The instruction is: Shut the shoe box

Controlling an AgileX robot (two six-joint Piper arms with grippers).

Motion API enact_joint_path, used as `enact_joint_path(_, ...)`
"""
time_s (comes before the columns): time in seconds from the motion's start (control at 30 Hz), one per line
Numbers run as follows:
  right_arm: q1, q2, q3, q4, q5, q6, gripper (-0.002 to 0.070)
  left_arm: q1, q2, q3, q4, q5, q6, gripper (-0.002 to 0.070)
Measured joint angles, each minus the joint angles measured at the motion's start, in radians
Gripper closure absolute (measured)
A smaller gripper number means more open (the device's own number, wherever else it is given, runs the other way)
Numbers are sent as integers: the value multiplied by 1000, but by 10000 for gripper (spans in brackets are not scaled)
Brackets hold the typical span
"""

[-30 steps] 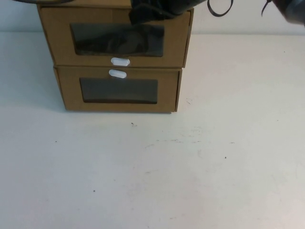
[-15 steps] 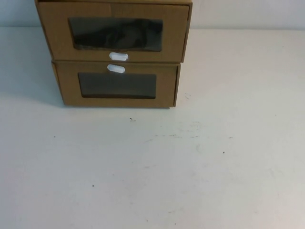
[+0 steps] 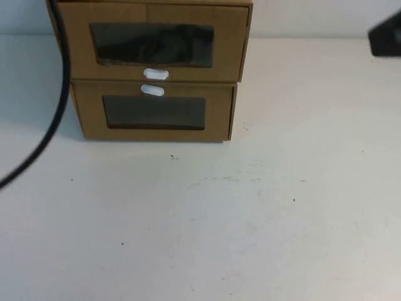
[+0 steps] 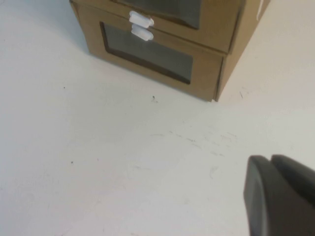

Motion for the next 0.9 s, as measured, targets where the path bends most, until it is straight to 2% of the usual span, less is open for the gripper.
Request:
enact_joint_path(0.33, 0, -542, 661, -12, -220, 98, 688, 0, -478, 585, -127, -246, 127, 680)
enact_joint_path(0.6, 0, -836, 984, -13, -364, 149, 688, 0, -868, 949, -172, -464, 138, 680)
enact_joint_path(0.73, 0, -947, 1124, -13, -547, 171, 688, 0, -1030, 1096, -187, -578, 138, 680)
enact_joint_path(0.9, 0, -1011, 1297, -13, -846, 182, 688, 0, -1055, 1237, -194, -672, 138, 680)
